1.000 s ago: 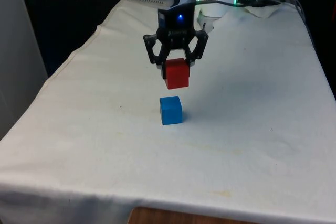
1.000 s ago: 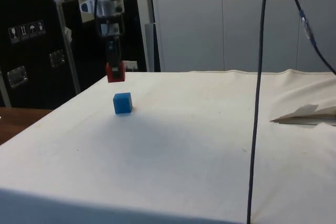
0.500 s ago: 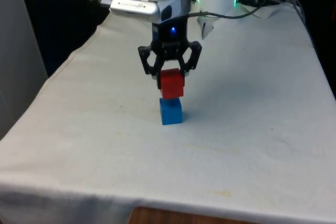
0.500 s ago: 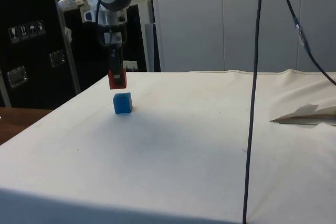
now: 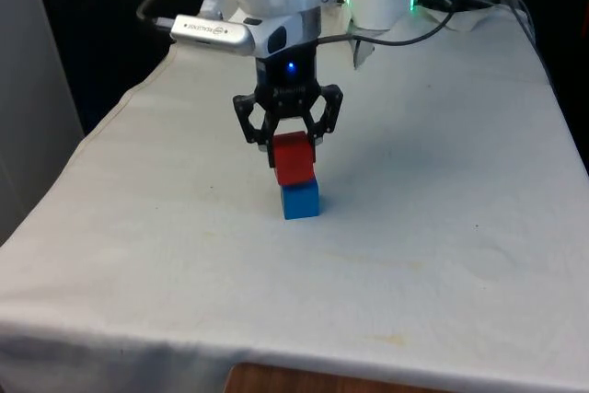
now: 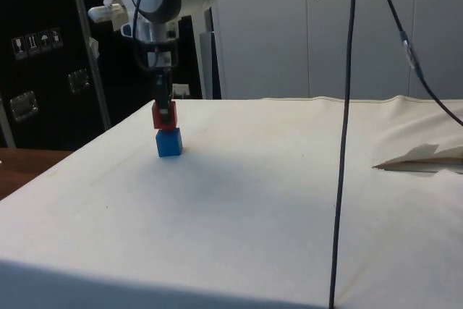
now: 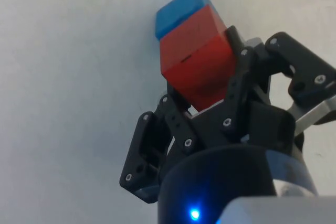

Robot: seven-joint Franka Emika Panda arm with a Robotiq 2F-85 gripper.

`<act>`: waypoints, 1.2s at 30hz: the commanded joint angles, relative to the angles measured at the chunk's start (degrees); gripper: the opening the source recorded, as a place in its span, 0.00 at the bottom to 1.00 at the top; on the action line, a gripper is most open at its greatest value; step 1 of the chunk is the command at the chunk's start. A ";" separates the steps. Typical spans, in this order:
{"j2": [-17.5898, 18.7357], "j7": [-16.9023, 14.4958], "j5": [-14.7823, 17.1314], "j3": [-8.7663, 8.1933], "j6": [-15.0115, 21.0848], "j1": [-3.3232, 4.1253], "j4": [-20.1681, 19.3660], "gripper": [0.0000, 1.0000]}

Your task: Stack the two cubes.

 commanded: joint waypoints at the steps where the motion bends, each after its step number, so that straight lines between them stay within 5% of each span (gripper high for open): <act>1: 0.57 -0.40 0.52 0.34 0.17 -0.29 0.69 0.00; 12: 2.23 -0.57 1.03 0.40 0.34 -0.46 1.83 0.00; 13: 1.95 -0.06 0.52 0.00 0.23 -0.06 1.49 0.00; 17: 2.52 -0.74 1.15 0.34 0.29 -0.69 1.83 0.00; 30: 2.35 -0.34 0.86 0.00 0.06 -0.29 1.89 0.00; 32: 2.35 -0.29 0.86 0.00 0.06 -0.23 1.89 0.08; 33: 2.35 -0.29 0.80 0.00 0.00 -0.23 1.83 0.26; 36: 2.35 -0.29 0.80 -0.06 0.00 -0.17 1.83 0.55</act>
